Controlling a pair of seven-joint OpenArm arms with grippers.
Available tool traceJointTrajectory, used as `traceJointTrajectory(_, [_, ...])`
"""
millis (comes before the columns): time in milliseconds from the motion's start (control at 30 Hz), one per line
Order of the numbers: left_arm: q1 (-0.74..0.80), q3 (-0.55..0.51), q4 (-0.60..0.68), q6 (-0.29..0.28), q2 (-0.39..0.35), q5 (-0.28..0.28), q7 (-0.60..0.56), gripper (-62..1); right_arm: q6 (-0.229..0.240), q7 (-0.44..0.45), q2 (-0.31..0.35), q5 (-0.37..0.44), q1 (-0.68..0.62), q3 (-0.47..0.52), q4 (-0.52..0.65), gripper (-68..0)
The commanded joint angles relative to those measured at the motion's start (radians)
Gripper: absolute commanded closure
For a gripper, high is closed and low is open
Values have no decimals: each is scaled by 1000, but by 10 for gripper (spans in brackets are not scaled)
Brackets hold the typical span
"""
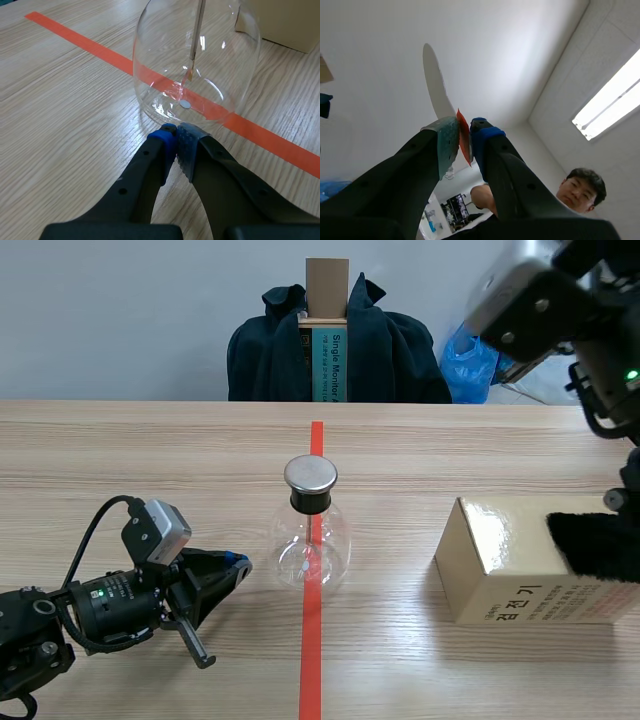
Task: Do the electroscope experiment.
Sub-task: 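Bring the plate to the electroscope and point at the metal foil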
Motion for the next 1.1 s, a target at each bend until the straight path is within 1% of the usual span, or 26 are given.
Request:
traceJointTrajectory(0, [-8, -2, 13, 2, -3, -6, -15, -32, -17, -8, 7, -8, 29, -18, -11, -82])
traceJointTrajectory(100, [-8, -2, 13, 2, -3, -6, -15, -32, -42, -11, -14, -53, 48, -74, -69, -82])
traceJointTrajectory(267, [-8, -2, 13, 2, -3, -7, -16, -32, -59, -14, -45, -114, 61, -146, -157, -82])
traceJointTrajectory(433, [-8, -2, 13, 2, -3, -7, -16, -32, -78, -14, -56, -159, 63, -214, -218, -81])
traceJointTrajectory(567, [-8, -2, 13, 2, -3, -7, -16, -32, -82, -14, -56, -170, 63, -258, -231, -81])
traceJointTrajectory(700, [-8, -2, 13, 2, -3, -7, -15, -32, -82, -14, -56, -172, 56, -286, -231, -81])
traceJointTrajectory(733, [-8, -2, 13, 2, -3, -7, -15, -32, -82, -14, -56, -182, 48, -291, -232, -81])
traceJointTrajectory(800, [-8, -2, 13, 2, -3, -7, -15, -32, -82, -14, -56, -219, 29, -296, -232, -81])
traceJointTrajectory(900, [-8, -2, 13, 2, -3, -7, -14, -32, -86, -14, -59, -250, 1, -304, -232, -81])
traceJointTrajectory(1067, [-8, -2, 13, 2, -3, -7, -14, -32, -85, -22, -81, -249, -31, -308, -232, -81])
